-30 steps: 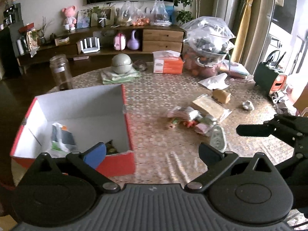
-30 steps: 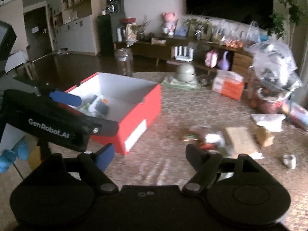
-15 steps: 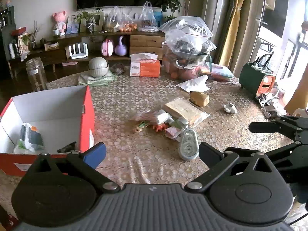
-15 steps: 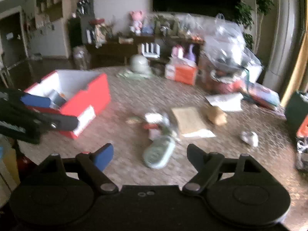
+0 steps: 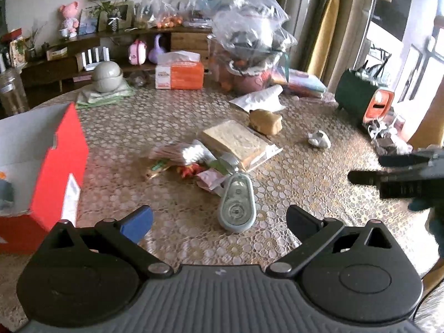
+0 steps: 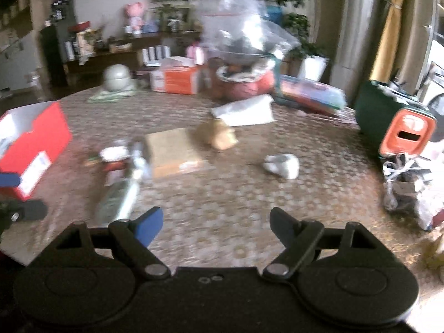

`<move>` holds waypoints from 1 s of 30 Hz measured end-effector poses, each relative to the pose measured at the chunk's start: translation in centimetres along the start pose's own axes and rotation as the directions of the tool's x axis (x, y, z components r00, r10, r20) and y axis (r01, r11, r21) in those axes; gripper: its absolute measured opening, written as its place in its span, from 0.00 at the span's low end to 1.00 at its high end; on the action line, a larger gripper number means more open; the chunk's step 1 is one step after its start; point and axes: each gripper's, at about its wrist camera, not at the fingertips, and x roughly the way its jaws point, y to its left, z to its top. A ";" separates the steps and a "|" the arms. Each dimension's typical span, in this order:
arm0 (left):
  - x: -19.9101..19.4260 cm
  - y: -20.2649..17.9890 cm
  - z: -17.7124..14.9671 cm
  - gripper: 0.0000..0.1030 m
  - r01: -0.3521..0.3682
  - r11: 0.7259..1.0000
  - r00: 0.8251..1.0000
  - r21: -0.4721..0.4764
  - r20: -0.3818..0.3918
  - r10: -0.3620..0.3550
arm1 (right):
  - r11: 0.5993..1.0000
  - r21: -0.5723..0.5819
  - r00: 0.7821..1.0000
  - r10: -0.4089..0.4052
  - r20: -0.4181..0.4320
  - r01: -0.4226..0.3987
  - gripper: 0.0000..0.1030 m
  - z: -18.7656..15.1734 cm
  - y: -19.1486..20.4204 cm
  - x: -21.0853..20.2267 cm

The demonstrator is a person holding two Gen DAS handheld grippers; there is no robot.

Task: Organize objects
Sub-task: 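Grasp the grey-green tape dispenser with the left tool while the right tool grasps the white figurine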

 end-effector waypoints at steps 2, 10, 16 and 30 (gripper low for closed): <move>1.2 -0.6 0.0 1.00 -0.011 1.000 1.000 0.018 -0.012 0.011 | 1.000 0.021 1.000 -0.006 -0.014 0.006 0.81 0.5 -1.4 1.3; 6.4 -1.7 0.0 1.00 -0.021 0.999 0.997 0.034 -0.076 0.023 | 0.997 0.043 0.997 -0.066 -0.044 0.068 0.81 2.5 -4.7 6.9; 9.4 -2.3 -0.1 1.00 -0.048 0.998 0.993 0.050 -0.106 0.054 | 0.995 0.056 0.995 -0.082 -0.063 0.085 0.81 3.5 -5.7 10.4; 12.4 -2.6 -0.3 0.94 -0.016 0.999 0.992 0.048 -0.126 0.022 | 0.987 0.127 0.991 -0.080 -0.108 0.094 0.79 4.2 -8.0 15.7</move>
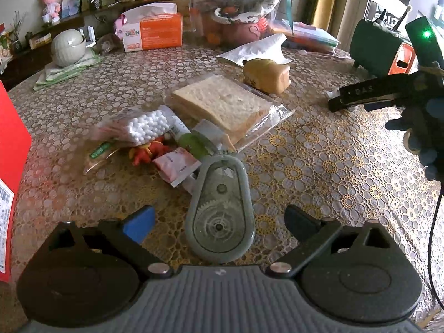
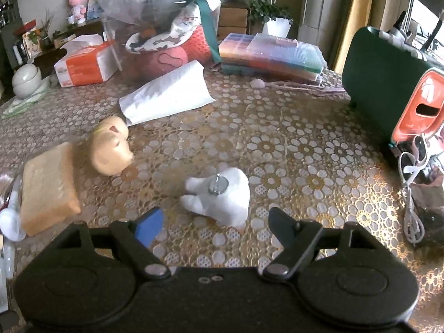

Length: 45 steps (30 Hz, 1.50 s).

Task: Organize objects
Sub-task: 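Grasp the grey-green tape dispenser with the left tool while the right tool grasps the white figurine, then carry the tape dispenser and white figurine into the red shoebox and release both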

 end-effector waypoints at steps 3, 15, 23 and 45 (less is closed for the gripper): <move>0.2 0.0 0.0 0.86 0.007 1.000 1.000 -0.005 -0.006 -0.007 | 1.000 0.020 1.000 0.014 0.001 -0.014 0.79 0.3 -0.2 0.4; 0.1 -0.1 -0.1 0.53 -0.020 1.000 1.000 0.008 0.011 0.020 | 0.999 0.047 1.000 0.013 0.002 -0.013 0.56 0.7 -0.2 1.3; -0.1 -0.1 -0.2 0.50 -0.022 1.000 1.000 0.012 0.012 0.022 | 0.999 0.041 1.000 0.007 0.015 -0.008 0.52 0.4 0.3 0.2; -5.8 2.6 -3.8 0.49 0.023 0.996 1.000 -0.081 0.006 -0.022 | 0.982 -0.092 0.986 0.160 -0.052 -0.165 0.51 -8.6 10.7 -12.6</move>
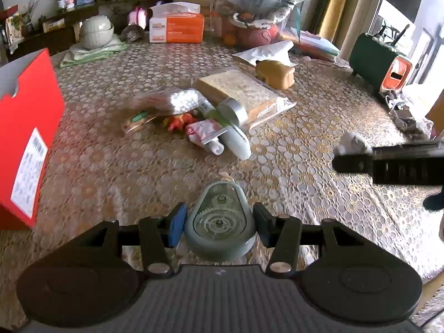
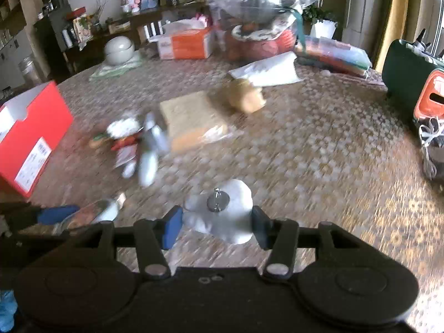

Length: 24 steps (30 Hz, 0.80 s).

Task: Organize objects
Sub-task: 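Carry the tape dispenser and white figurine into the red shoebox and release both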

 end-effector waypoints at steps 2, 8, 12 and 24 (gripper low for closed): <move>-0.8 0.4 -0.4 0.49 0.009 1.000 1.000 -0.003 0.006 -0.009 | 1.000 -0.007 1.000 0.009 -0.006 -0.009 0.51 -0.5 1.1 -0.6; -3.8 1.7 -1.1 0.49 0.023 1.000 0.999 -0.021 0.045 -0.022 | 0.999 -0.038 1.000 0.020 0.000 -0.020 0.51 -0.9 4.3 -2.6; -6.4 3.1 -1.4 0.49 0.025 0.999 0.996 -0.043 0.081 -0.022 | 0.997 -0.065 0.999 0.044 0.003 -0.044 0.51 -1.1 6.7 -4.0; -13.3 8.9 -0.8 0.49 -0.013 0.998 0.984 -0.065 0.175 0.024 | 0.980 -0.149 0.990 0.139 0.030 -0.133 0.51 0.5 14.5 -6.6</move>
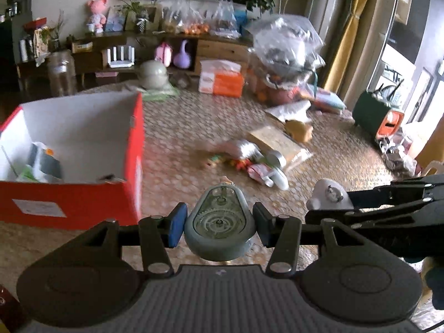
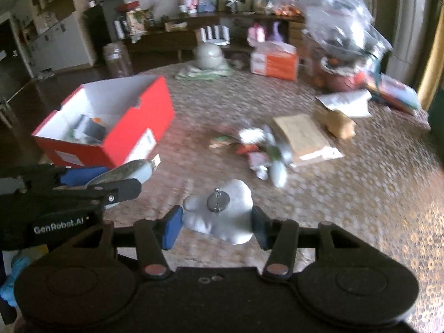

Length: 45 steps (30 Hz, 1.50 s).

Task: Organize objects
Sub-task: 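Carry the tape dispenser and white figurine into the red shoebox and release both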

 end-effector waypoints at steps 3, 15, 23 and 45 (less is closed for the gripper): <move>-1.4 1.4 0.4 0.49 -0.024 0.999 0.999 0.023 0.033 0.024 | 0.999 -0.040 1.000 0.011 0.011 -0.011 0.51 0.9 2.1 0.0; -5.5 8.2 2.0 0.49 -0.125 0.992 0.986 0.014 0.114 0.123 | 0.982 -0.174 0.995 0.089 0.046 -0.080 0.51 5.0 10.0 0.8; -5.2 12.7 3.1 0.49 -0.177 0.984 0.978 -0.014 0.106 0.177 | 0.967 -0.237 0.993 0.106 0.055 -0.090 0.51 7.9 13.8 3.0; 4.5 20.5 9.7 0.48 -0.254 0.967 0.967 -0.023 0.006 0.254 | 0.941 -0.328 0.996 0.072 -0.060 -0.088 0.51 12.6 18.4 15.5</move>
